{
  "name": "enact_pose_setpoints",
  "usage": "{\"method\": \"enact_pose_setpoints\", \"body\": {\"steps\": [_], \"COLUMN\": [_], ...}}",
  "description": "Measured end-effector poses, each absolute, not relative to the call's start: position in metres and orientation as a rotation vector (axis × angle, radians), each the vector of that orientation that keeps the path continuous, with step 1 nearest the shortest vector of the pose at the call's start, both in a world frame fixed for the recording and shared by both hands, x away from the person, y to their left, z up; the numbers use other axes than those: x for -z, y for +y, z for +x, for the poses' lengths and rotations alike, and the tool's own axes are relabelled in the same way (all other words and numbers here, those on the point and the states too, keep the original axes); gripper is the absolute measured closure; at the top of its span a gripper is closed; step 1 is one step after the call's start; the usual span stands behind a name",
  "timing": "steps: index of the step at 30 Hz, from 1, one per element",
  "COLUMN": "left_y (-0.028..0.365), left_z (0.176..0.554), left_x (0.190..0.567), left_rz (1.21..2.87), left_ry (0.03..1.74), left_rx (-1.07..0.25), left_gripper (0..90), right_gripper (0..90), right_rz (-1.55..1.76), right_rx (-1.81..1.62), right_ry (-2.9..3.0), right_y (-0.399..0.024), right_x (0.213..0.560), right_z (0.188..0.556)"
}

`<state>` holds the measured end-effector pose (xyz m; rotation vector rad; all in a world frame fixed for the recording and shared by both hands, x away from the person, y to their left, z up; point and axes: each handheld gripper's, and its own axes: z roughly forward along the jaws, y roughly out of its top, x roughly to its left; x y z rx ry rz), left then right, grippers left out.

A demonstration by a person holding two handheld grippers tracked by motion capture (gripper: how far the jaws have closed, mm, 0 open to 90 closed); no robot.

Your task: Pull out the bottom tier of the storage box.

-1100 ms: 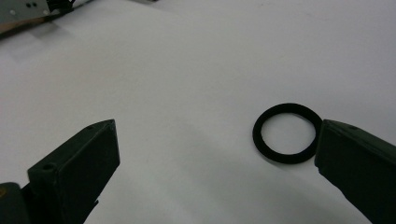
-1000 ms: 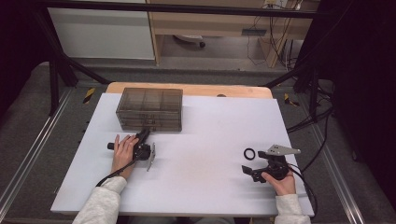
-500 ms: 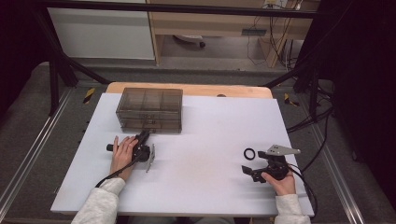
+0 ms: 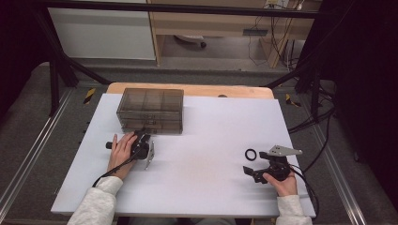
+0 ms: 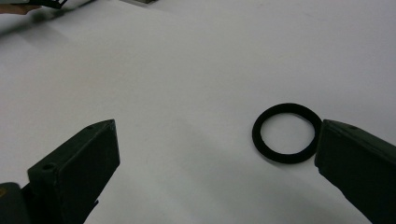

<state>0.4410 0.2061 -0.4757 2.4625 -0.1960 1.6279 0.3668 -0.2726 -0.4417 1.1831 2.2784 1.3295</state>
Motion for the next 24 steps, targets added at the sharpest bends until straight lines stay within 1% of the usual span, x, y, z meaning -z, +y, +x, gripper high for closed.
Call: {"method": "enact_pose_setpoints", "body": {"steps": [4,15,24], "left_y": [0.2067,0.2078,0.2068], "left_z": [0.4450,0.4480,0.4476], "left_x": [0.4781,0.4781,0.4793], "left_rz": [2.476,2.481,2.480], "left_ry": [-0.181,-0.188,-0.210], "left_rx": [-1.612,-1.644,-1.661], "left_gripper": [58.8,67.1,68.0], "right_gripper": [0.5,0.5,0.5], "right_rz": [1.181,1.181,1.181], "right_rx": [-1.330,-1.331,-1.332], "right_ry": [2.280,2.281,2.280], "right_y": [-0.2724,-0.2723,-0.2725], "right_x": [0.4420,0.4419,0.4418], "right_z": [0.3669,0.3668,0.3669]}}
